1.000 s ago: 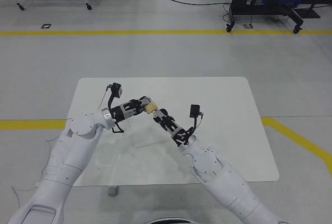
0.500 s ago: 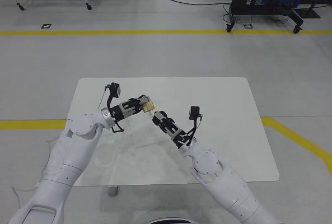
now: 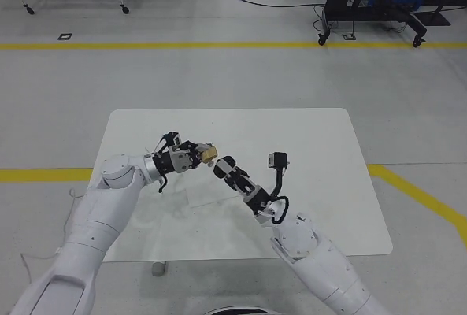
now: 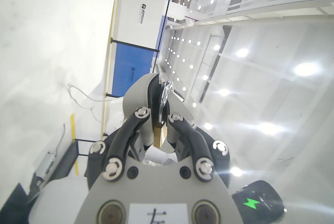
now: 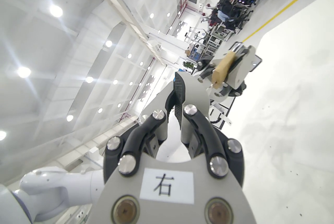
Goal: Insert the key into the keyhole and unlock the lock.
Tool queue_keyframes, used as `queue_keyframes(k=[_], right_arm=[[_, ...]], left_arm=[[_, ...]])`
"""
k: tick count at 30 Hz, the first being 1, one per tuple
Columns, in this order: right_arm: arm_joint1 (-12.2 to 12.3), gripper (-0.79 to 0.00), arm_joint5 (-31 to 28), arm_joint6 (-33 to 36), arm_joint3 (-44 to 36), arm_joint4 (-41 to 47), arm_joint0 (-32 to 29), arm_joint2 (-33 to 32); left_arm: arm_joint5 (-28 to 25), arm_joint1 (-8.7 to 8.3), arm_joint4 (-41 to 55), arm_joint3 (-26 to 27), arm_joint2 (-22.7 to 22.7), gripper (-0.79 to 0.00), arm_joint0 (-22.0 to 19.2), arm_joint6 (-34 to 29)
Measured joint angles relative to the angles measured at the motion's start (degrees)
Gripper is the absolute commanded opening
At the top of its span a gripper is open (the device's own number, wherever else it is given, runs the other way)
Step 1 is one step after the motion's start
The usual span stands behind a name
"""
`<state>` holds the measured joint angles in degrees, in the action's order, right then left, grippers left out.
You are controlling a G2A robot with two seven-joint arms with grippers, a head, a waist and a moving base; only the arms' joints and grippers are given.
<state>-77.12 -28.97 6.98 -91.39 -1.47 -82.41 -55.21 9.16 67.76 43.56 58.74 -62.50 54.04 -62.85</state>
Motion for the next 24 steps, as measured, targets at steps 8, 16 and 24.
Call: queue_keyframes(k=[8,16,24], right_arm=[[0.0,-0.785,-2.4,1.6,0.9,-2.8,-0.2,0.4],[-0.9,-0.785,-3.0,0.3,6.0,-3.6,3.7,1.9],[-1.7,-0.785,-2.4,-2.0,10.7,-4.2,6.8,2.4]], left_arm=[[0.1,0.82,1.0,-4.1,1.5,-0.785,-2.3,-1.6],[-0.6,1.23,0.2,-5.5,2.4,-0.785,-3.3,-2.6],[-0.4,1.45,-0.2,-6.4,2.9,-0.785,-3.8,-3.7]])
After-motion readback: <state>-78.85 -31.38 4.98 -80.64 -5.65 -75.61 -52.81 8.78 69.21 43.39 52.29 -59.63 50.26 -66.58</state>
